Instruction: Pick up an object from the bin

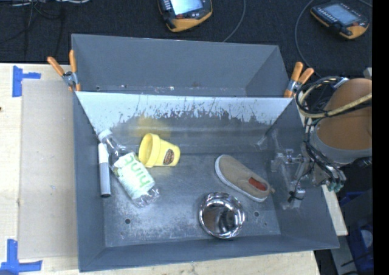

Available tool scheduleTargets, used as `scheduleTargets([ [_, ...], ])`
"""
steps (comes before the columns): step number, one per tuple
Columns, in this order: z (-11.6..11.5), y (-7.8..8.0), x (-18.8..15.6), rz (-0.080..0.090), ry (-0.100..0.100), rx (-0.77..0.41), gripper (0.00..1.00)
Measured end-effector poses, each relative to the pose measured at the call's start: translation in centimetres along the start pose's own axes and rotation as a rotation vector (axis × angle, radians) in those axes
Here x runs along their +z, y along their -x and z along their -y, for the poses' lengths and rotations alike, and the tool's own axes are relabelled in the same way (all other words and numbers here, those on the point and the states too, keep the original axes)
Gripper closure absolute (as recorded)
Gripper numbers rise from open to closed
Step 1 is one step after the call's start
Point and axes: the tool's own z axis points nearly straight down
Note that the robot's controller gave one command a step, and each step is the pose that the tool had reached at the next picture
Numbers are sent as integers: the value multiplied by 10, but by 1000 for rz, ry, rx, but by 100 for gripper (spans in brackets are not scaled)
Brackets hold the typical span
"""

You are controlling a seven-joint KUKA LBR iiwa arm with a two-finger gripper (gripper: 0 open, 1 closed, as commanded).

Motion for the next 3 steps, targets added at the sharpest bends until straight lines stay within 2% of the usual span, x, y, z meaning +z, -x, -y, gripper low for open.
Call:
scheduleTargets([
  [1, -89, -48, 66, -1, 2, 120, 0],
  [2, -142, -40, 45, -3, 3, 261, 0],
  [3, -163, -60, 18, -5, 4, 261, 0],
])
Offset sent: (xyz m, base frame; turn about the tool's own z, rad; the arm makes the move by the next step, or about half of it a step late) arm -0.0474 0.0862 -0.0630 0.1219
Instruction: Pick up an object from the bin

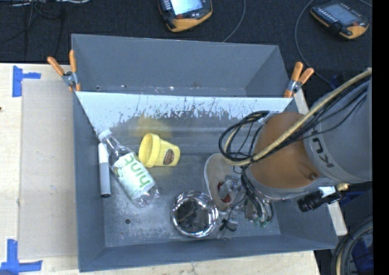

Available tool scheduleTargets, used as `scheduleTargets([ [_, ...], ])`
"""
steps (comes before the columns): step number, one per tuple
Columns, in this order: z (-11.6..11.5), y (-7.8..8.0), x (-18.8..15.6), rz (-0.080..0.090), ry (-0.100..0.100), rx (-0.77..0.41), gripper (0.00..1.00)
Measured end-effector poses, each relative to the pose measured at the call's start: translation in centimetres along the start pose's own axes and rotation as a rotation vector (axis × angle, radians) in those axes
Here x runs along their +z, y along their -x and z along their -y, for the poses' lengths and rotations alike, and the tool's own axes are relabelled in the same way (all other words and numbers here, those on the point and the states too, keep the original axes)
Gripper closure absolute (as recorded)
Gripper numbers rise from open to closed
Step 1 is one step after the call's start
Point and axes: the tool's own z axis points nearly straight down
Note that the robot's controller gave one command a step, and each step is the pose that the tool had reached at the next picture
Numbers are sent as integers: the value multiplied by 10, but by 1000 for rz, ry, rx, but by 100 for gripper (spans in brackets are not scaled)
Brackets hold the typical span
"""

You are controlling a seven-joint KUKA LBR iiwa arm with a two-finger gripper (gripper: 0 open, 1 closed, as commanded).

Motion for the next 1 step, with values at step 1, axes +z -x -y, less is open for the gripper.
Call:
scheduleTargets([
  [1, -32, 17, 29, -1, 1, -155, 0],
])
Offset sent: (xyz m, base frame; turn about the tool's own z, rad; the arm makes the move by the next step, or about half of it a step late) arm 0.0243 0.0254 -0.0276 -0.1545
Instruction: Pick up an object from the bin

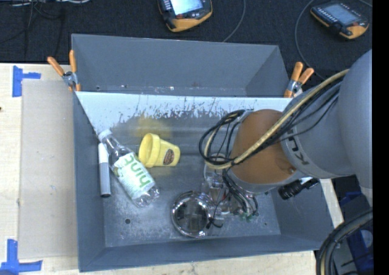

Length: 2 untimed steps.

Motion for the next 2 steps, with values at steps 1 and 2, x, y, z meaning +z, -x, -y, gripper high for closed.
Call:
scheduleTargets([
  [1, 27, -3, 18, -3, 1, -106, 0],
  [2, 26, 3, 14, 19, 1, -106, 100],
])
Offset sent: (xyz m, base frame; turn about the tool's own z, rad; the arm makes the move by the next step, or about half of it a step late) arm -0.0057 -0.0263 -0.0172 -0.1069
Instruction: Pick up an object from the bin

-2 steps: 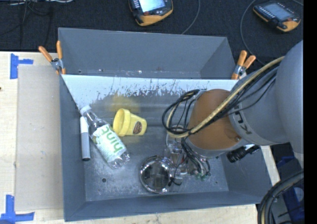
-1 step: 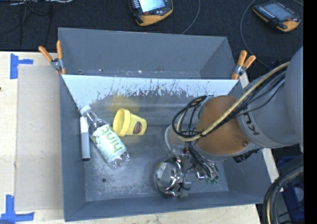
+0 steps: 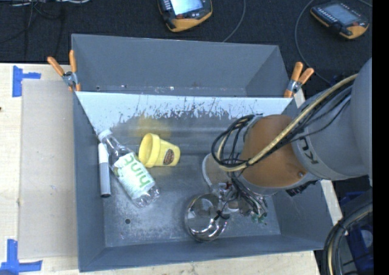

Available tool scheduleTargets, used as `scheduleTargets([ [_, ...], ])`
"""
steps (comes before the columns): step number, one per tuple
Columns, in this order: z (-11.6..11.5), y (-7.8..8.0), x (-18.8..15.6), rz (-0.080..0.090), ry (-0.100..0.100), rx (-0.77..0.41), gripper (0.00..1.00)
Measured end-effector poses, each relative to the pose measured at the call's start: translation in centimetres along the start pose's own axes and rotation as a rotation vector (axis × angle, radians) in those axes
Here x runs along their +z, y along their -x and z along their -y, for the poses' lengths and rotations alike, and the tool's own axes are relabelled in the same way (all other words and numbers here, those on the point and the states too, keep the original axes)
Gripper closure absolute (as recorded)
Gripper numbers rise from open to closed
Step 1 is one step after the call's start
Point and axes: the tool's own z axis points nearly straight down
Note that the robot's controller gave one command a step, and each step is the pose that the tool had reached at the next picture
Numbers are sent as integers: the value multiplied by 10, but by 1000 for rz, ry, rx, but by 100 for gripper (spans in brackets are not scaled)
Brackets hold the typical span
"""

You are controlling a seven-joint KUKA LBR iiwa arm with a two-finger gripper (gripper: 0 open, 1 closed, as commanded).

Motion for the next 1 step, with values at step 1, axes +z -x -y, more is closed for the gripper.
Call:
scheduleTargets([
  [1, -20, 21, -84, 7, 1, -11, 100],
])
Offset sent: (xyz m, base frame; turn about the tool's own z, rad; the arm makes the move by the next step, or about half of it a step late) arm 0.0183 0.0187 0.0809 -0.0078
